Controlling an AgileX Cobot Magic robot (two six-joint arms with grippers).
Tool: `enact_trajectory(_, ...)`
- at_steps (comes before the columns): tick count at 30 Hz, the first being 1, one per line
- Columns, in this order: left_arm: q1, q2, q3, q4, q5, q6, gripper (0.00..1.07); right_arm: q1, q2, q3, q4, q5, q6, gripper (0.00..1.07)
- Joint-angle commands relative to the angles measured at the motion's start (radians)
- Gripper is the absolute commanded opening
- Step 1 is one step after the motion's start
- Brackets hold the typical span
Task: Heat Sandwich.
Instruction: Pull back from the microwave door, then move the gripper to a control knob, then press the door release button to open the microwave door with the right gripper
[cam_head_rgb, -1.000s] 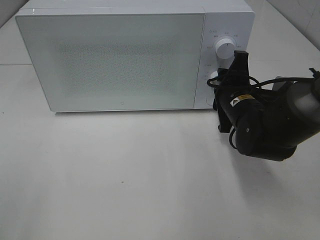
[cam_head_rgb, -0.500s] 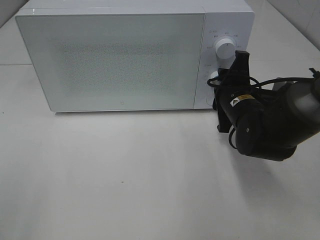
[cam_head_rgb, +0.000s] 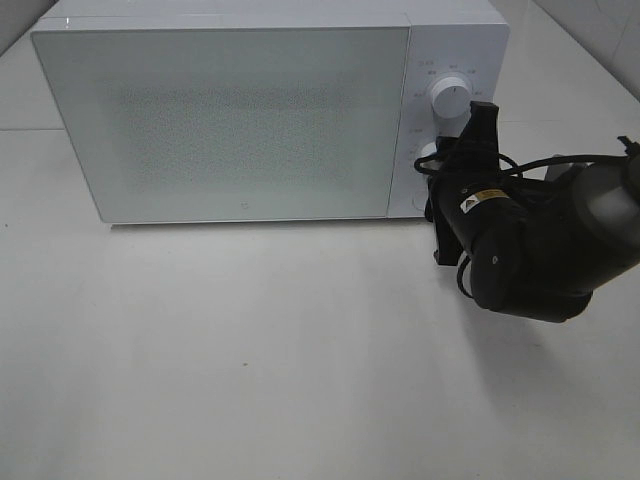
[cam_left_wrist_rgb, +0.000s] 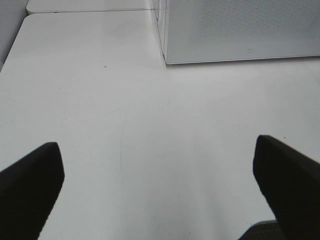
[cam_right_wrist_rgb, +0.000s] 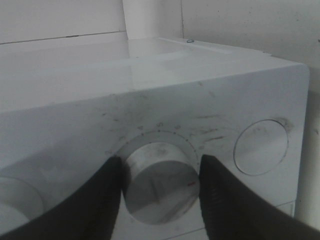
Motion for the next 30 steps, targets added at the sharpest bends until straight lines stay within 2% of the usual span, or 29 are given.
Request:
enact_trajectory(1, 0.002, -0.029, 0.003, -0.004, -0.002, -0.007, 0.98, -0.001, 0.01, -0.01, -0.031, 0.065, -0.04, 0.66)
enact_trajectory(3, 0.002, -0.029, 0.003, -0.004, -0.002, -0.007, 0.98, -0.001, 0.01, -0.01, -0.024, 0.065, -0.075, 0.82)
enact_trajectory(6, 0.002, -0.029, 0.003, -0.004, -0.002, -0.007, 0.98, -0.001, 0.01, -0.01, -0.024, 0.065, -0.075, 0.86)
enact_trajectory(13, 0.002, -0.029, 0.003, -0.004, -0.002, -0.007, 0.98, -0.001, 0.01, -0.009, -0.054, 0.043, -0.076, 0.77)
enact_trajectory(20, 0.002, -0.029, 0.003, -0.004, -0.002, -0.007, 0.98, 0.0, -0.005, -0.005, -0.087, 0.05, -0.076, 0.76)
enact_trajectory(30, 0.002, -0.029, 0.003, -0.004, -0.002, -0.007, 0.98, 0.002, -0.127, 0.131, -0.136, 0.091, -0.152, 0.76)
